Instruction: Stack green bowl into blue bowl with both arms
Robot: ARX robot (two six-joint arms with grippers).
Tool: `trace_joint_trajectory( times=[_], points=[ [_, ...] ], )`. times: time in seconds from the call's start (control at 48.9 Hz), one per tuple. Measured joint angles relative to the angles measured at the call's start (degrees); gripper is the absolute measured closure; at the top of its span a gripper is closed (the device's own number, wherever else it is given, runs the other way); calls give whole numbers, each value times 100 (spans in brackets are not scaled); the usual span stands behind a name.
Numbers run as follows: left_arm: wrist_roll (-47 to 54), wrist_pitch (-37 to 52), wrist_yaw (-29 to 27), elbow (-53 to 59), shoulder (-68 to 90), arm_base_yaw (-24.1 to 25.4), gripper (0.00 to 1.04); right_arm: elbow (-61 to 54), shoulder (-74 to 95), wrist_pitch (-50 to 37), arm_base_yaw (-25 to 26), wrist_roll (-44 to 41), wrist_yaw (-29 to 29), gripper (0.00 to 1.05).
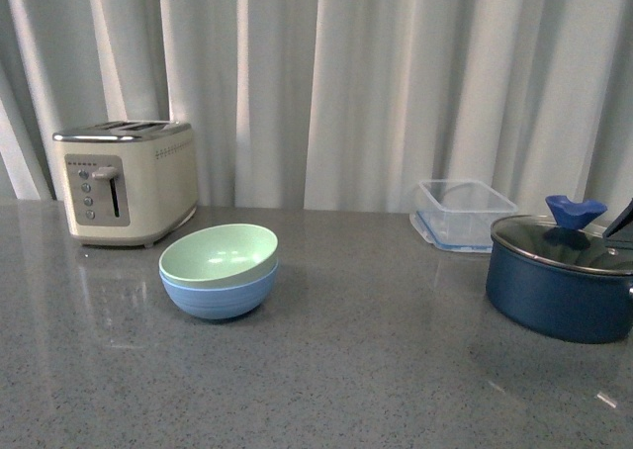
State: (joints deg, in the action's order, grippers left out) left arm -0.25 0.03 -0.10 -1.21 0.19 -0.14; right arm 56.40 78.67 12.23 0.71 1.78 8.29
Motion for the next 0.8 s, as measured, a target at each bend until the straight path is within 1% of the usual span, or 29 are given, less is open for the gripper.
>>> trace_joint_trajectory(
  times=[0.163,0.204,0.225,0.245,0.266,0.327,0.368,0.388,0.47,0.613,0.633,0.695,0.797],
  points=[
    [0,0,0,0,0,0,7,-13,-13,-24,-2,-33,-20,10],
    [0,0,-2,0,0,0,7,-481,-127,-1176,-39,-63,-444,17],
    [0,0,-2,0,0,0,7,-868,-214,-2072,-61,-81,-678,22],
    [0,0,-2,0,0,0,7,-1126,-271,-2625,-63,-96,-743,26],
    [0,0,-4,0,0,0,7,-1257,-304,-2892,-66,-98,-761,27],
    [0,0,-7,0,0,0,7,-1952,-498,-4168,-66,-120,-822,38],
    [0,0,-2,0,0,0,7,-2461,-717,-4962,-63,-138,-828,49],
    [2,0,-2,0,0,0,7,-2592,-798,-5128,-63,-140,-833,52],
    [0,0,-2,0,0,0,7,-3034,-1115,-5423,-63,-144,-835,67],
    [0,0,-4,0,0,0,7,-3724,-1550,-5556,-66,-157,-828,93],
    [0,0,-2,0,0,0,7,-3762,-1578,-5563,-66,-157,-828,95],
    [0,0,-2,0,0,0,7,-3971,-1764,-5578,-66,-177,-831,104],
    [0,-2,-4,0,0,0,7,-4251,-2065,-5578,-66,-168,-835,104]
  ],
)
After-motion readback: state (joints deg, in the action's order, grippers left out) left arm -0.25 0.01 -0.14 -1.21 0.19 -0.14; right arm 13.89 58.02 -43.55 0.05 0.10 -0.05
